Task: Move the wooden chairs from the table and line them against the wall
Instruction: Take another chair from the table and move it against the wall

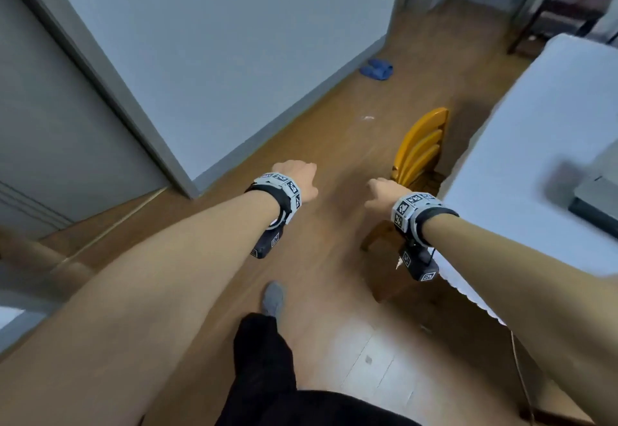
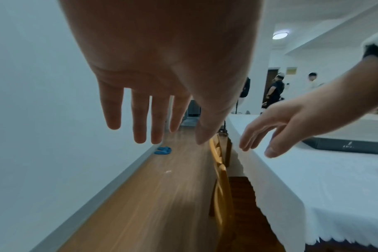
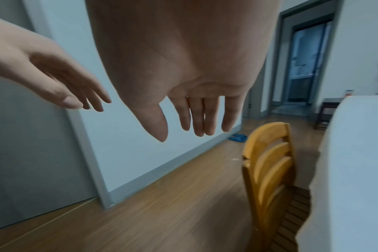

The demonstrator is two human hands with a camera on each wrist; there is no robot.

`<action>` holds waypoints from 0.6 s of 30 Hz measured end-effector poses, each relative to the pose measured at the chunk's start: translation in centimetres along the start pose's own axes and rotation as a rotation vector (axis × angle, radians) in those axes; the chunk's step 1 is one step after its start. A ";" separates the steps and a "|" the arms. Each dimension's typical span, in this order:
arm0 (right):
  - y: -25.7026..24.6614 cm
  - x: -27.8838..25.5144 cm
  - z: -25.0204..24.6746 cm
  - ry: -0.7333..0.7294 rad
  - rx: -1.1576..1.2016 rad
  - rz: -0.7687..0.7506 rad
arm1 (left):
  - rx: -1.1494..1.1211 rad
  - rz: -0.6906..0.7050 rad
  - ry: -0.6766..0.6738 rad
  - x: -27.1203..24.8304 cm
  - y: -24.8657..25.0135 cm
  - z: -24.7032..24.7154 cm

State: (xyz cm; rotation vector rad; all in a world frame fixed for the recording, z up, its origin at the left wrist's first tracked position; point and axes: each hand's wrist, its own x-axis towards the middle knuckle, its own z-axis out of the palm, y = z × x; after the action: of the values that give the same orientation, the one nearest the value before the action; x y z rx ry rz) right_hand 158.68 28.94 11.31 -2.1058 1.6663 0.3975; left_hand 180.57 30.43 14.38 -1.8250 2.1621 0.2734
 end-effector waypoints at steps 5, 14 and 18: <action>4.9 4.0 -2.0 0.021 0.091 0.218 | 0.027 0.202 0.008 11.6 1.3 -2.3; 11.1 9.7 -8.2 0.054 0.347 0.557 | 0.199 0.596 -0.008 29.9 6.8 -9.5; 14.4 13.0 -8.9 0.016 0.422 0.646 | 0.254 0.704 -0.014 36.0 10.6 -10.3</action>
State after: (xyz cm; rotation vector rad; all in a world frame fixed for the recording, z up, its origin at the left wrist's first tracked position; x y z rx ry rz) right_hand 147.48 10.81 10.75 -1.2487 2.1887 0.1851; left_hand 163.73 -4.51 11.13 -0.8806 2.6114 0.1432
